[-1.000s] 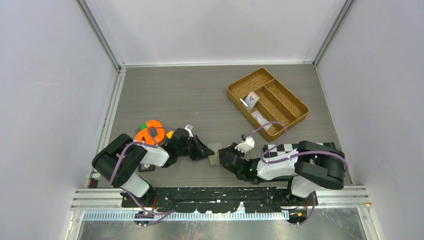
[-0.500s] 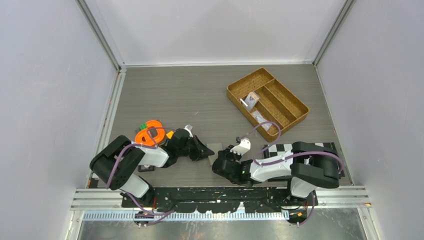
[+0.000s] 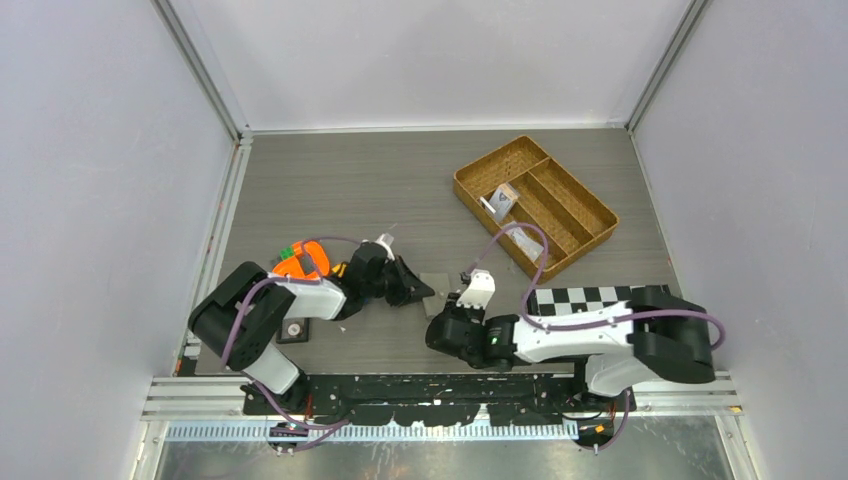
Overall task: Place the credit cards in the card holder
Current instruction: Close the card holder at the center of the board, then reset both arms
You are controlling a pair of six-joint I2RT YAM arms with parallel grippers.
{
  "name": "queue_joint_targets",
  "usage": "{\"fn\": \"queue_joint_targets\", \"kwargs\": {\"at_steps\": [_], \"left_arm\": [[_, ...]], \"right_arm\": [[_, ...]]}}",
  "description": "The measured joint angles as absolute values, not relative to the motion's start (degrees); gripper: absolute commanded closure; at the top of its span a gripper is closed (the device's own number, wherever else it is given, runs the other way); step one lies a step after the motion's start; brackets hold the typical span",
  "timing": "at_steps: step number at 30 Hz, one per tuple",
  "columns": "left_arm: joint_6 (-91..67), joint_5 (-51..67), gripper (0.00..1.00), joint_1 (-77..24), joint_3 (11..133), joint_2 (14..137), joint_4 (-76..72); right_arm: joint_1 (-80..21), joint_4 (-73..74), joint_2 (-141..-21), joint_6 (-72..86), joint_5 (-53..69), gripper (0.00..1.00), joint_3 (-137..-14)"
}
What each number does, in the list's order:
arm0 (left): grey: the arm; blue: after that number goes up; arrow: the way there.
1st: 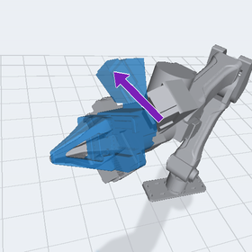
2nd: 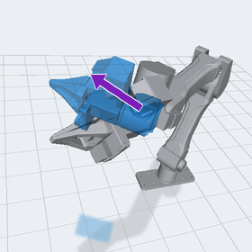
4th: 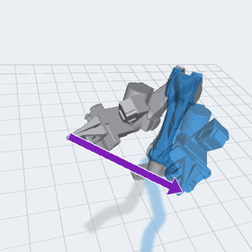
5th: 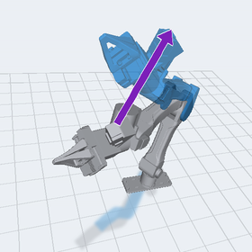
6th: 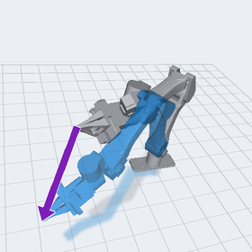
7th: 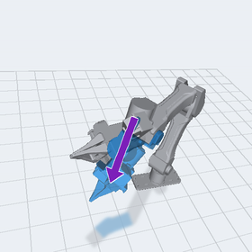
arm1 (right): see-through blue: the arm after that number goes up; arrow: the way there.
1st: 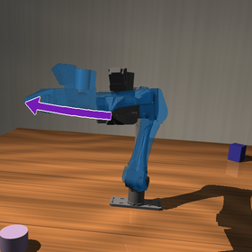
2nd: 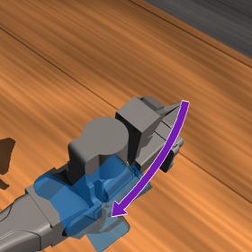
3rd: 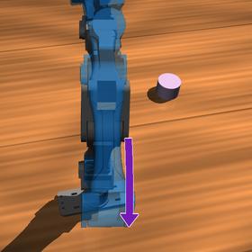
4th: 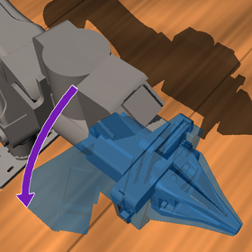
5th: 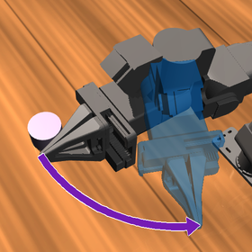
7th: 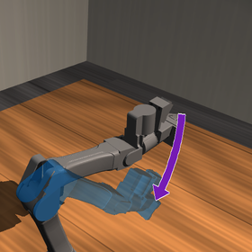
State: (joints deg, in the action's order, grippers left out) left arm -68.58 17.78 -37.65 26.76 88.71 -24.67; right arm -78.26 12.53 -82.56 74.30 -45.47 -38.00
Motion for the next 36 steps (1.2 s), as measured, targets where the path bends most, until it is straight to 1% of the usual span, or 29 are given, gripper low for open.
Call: {"fn": "queue_joint_targets", "kwargs": {"at_steps": [2, 3, 5, 7, 8, 9, 10, 11, 12, 15, 18, 21, 24, 28, 31, 33, 36], "left_arm": [[-66.78, 17.15, 0.77, -37.32, 29.19, 90.24, -23.99], [-65.8, 17.02, 0.66, -37.19, 30.3, 90.85, -23.35], [-63.11, 16.16, 0.47, -37.06, 32.38, 91.77, -21.39], [-61.28, 15.42, 0.34, -36.99, 33.47, 92.05, -18.92], [-60.2, 15.44, 0.29, -36.99, 34.37, 91.7, -18.06], [-58.46, 14.57, 0.18, -36.99, 35.51, 91.26, -16.67], [-56.69, 13.82, 0.1, -37.01, 36.62, 90.91, -14.85], [-55.13, 13.13, 0.04, -37.01, 37.58, 90.5, -12.93], [-53.45, 12.34, 0.01, -37.01, 38.54, 89.78, -10.87], [-48.47, 9.39, 0.0, -36.14, 40.62, 86.35, -3.7], [-44.03, 7.29, 0.0, -32.95, 41.34, 81.28, 2.44], [-39.4, 2.94, 0.0, -28.03, 42.04, 72.95, 10.11], [-34.92, -5.87, 0.0, -25.69, 45.28, 61.84, 19.11], [-28.58, -14.17, 0.0, -25.87, 52.05, 46.81, 26.06], [-24.16, -18.13, 0.0, -25.87, 54.83, 38.98, 29.63], [-21.71, -19.79, 0.0, -25.85, 54.94, 36.29, 31.57], [-18.98, -21.06, 0.0, -25.87, 53.52, 35.81, 34.7]], "right_arm": [[-77.01, 16.69, -79.5, 70.17, -43.33, 0.54, -40.01], [-75.83, 18.31, -77.78, 67.92, -42.04, 0.5, -41.1], [-71.81, 20.14, -74.74, 63.35, -39.68, 0.41, -43.09], [-67.66, 21.04, -72.55, 59.72, -38.13, 0.31, -44.34], [-65.21, 21.3, -71.72, 57.71, -37.21, 0.28, -44.71], [-62.83, 21.52, -71.05, 55.59, -36.18, 0.25, -44.88], [-60.86, 21.61, -70.65, 54.08, -35.31, 0.22, -44.88], [-58.06, 21.78, -70.35, 52.16, -33.69, 0.2, -44.88], [-55.4, 21.91, -70.19, 50.41, -31.88, 0.18, -44.88], [-47.51, 21.93, -69.93, 45.56, -27.18, 0.14, -44.88], [-38.59, 21.98, -68.99, 41.32, -22.57, 0.12, -44.88], [-28.47, 22.0, -65.8, 37.91, -17.87, 0.12, -44.58], [-21.02, 21.98, -60.25, 35.44, -16.99, 0.12, -43.83], [-19.0, 20.36, -49.23, 31.35, -19.09, 0.12, -41.56], [-19.03, 17.41, -41.1, 27.59, -20.86, 0.12, -38.89], [-19.03, 16.82, -37.91, 25.23, -22.46, 0.12, -37.87], [-19.0, 16.75, -36.23, 22.85, -24.16, 0.12, -37.32]]}}
